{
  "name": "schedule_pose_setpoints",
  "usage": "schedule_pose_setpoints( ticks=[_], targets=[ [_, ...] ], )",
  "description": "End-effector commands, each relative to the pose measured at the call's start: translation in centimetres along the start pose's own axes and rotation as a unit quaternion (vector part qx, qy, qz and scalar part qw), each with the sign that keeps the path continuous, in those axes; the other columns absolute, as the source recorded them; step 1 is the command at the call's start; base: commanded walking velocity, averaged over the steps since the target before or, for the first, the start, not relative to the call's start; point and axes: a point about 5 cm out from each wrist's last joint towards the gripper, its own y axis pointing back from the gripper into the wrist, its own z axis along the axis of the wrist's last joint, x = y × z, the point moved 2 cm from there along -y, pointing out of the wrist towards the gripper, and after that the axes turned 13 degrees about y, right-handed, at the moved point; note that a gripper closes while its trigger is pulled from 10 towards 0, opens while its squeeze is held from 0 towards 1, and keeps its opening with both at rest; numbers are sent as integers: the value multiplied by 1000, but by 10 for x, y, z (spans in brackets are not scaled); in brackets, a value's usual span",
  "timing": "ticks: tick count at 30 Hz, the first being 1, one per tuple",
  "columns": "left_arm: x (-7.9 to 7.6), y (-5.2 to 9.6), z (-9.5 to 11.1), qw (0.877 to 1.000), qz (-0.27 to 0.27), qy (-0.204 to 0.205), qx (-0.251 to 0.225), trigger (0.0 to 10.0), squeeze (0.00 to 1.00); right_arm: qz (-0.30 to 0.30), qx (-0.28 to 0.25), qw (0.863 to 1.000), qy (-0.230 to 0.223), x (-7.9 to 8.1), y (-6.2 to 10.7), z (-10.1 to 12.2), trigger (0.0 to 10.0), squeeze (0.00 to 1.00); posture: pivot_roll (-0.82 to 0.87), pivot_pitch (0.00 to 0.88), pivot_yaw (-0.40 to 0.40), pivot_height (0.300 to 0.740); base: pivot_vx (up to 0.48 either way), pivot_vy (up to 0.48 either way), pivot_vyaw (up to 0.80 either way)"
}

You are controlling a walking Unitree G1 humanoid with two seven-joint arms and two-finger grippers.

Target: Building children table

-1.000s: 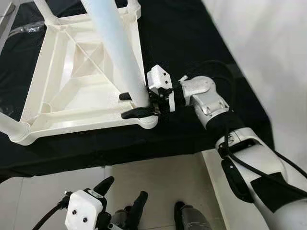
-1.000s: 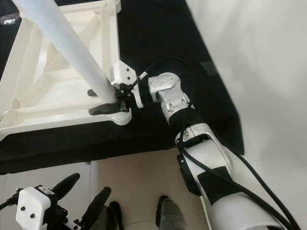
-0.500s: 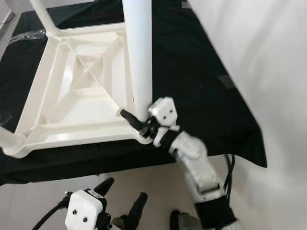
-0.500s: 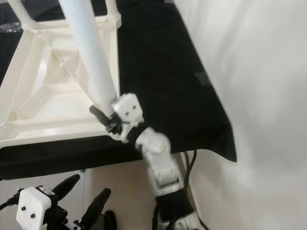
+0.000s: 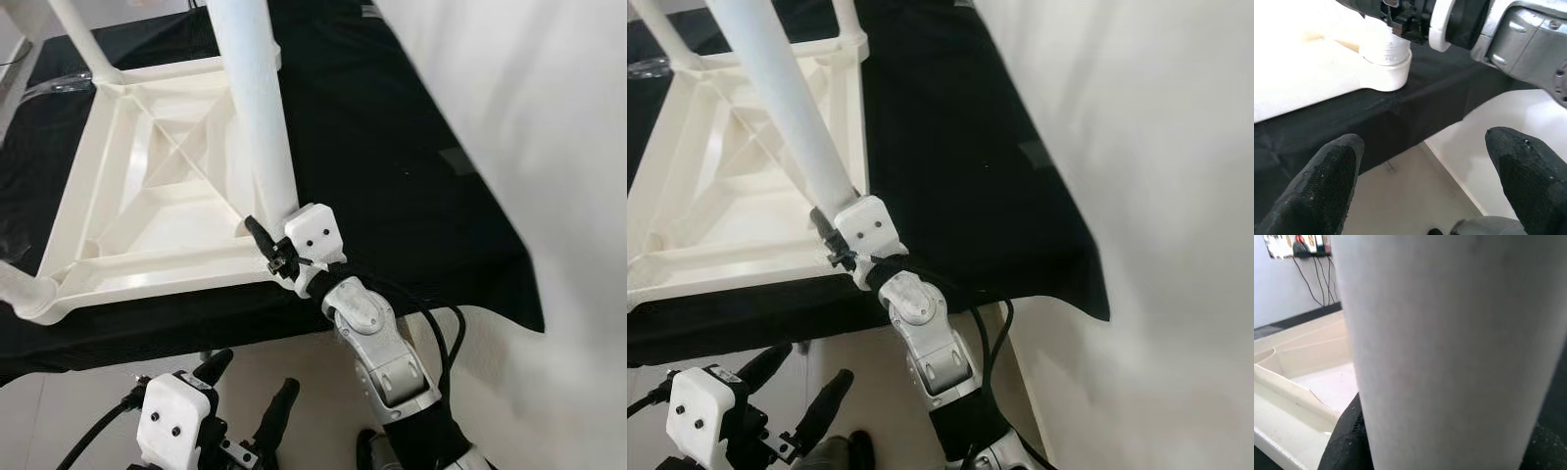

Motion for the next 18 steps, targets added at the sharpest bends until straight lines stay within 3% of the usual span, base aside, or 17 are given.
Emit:
schedule_pose_setpoints(
  ticks=[1, 6, 10, 18],
  targets=[
    [5, 0, -7, 1000, 12, 7, 15, 10000, 0, 33, 179, 981, -70, 35, 12, -58, 10000, 0, 65, 326, 24, 740, 0, 0, 0],
    [6, -5, -6, 1000, 9, 9, 9, 10000, 0, 12, 156, 983, -98, 19, 3, -41, 10000, 0, 47, 319, 17, 740, 0, 0, 0],
    [6, -9, -6, 1000, 6, 10, 4, 10000, 0, 25, 91, 987, -127, 3, -14, -19, 10000, 0, 41, 313, 9, 740, 0, 0, 0],
    [8, -12, -6, 1000, 9, 8, -4, 10000, 0, 4, 110, 989, -97, -20, -20, -25, 10000, 0, 39, 303, -4, 740, 0, 0, 0]
  ],
)
